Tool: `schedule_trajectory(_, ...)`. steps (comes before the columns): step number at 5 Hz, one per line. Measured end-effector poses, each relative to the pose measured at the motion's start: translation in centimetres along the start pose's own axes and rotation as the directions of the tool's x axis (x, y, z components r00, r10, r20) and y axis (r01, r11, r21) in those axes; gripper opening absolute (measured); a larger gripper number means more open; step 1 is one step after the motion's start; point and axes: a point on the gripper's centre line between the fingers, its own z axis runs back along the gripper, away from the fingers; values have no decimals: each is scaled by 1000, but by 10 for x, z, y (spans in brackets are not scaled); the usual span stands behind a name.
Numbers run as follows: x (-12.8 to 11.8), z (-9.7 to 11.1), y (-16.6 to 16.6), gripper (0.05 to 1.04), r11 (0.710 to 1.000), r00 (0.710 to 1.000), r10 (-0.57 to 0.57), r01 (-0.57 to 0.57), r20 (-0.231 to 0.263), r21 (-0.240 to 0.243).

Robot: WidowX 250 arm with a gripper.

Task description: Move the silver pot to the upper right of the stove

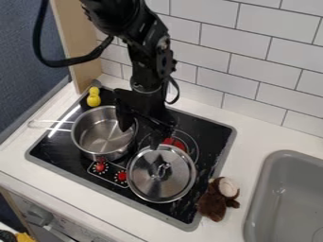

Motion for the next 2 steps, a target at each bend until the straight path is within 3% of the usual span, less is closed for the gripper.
schedule_trajectory(1,-2,-3,2,945,1000,1000,11,-11,-4,9)
schedule_trajectory(2,-7,-7,4,659,1000,1000,24,-24,-8,5)
